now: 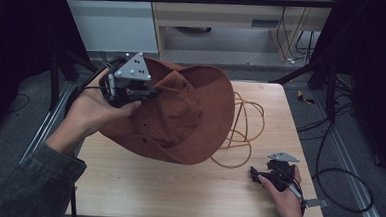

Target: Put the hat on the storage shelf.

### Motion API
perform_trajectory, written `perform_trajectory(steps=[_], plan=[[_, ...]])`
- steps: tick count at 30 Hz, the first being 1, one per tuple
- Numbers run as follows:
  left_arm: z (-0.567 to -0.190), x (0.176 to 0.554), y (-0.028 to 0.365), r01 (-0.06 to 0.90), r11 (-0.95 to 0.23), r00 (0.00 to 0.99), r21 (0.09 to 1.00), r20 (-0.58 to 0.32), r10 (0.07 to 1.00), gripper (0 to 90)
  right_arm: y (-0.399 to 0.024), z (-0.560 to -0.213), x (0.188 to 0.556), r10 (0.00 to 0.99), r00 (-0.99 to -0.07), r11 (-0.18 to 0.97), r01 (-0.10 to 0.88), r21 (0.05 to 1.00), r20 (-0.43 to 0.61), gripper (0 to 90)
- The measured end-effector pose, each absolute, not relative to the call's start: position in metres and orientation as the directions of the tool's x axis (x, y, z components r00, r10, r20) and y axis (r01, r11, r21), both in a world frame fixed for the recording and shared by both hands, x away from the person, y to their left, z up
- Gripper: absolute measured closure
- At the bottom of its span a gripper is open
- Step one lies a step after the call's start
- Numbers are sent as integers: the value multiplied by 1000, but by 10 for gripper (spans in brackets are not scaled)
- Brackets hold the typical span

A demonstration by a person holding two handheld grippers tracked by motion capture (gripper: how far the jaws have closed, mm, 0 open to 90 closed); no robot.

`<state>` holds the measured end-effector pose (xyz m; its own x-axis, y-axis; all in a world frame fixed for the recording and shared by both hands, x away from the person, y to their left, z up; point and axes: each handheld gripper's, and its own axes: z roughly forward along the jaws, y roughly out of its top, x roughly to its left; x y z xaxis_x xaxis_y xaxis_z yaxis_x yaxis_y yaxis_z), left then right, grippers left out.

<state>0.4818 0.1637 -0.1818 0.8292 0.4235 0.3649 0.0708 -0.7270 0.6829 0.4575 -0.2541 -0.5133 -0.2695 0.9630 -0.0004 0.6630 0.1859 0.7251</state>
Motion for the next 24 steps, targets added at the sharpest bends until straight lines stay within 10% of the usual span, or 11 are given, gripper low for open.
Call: perform_trajectory(steps=[24], plan=[[-163,486,123,22,-767,827,642,419,374,886,-254,-513,458,962,-272,185,663,725,3,7]])
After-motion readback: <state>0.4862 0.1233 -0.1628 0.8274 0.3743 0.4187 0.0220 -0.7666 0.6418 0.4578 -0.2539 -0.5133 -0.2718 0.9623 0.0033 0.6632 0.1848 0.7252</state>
